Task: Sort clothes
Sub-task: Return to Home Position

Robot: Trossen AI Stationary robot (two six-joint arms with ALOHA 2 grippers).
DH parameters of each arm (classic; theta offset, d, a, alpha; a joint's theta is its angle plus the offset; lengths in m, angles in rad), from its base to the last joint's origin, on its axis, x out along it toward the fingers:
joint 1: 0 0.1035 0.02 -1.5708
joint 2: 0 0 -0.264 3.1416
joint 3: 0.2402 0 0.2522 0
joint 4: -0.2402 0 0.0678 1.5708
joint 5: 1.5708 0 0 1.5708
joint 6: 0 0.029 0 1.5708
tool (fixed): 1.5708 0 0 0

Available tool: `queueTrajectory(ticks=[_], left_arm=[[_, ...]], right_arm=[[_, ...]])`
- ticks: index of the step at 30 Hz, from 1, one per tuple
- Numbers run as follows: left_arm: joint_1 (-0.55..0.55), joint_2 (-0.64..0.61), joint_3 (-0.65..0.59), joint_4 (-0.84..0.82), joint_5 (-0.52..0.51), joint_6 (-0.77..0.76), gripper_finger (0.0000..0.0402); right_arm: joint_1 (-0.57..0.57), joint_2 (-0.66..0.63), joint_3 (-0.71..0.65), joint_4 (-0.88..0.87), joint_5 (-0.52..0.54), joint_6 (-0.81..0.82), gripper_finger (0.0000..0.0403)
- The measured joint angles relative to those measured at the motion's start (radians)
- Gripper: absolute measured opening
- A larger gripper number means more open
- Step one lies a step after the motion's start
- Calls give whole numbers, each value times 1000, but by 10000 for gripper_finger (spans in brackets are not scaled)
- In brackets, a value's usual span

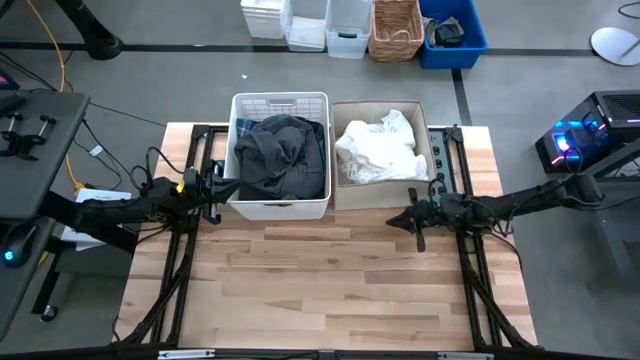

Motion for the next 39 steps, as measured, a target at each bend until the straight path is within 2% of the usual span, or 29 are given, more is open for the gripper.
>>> queueTrajectory(ticks=[4, 10, 18, 22, 29, 34, 39], left_arm=[[0, 0, 0, 0, 0, 0, 0], [0, 0, 0, 0, 0, 0, 0], [0, 0, 0, 0, 0, 0, 0], [0, 0, 0, 0, 0, 0, 0], [0, 0, 0, -1, 0, 0, 0], [0, 0, 0, -1, 0, 0, 0], [0, -5, 0, -3, -2, 1, 0]], right_arm=[[-4, 0, 0, -92, 55, 84, 0], [-5, 0, 0, -141, -7, 20, 0], [3, -9, 0, -149, -12, 38, 0], [31, -138, 1, -227, -19, 28, 0], [27, -472, 0, -407, -25, 33, 0], [27, -666, 0, -433, -25, 32, 0], [28, -666, 0, -365, -26, 32, 0]])
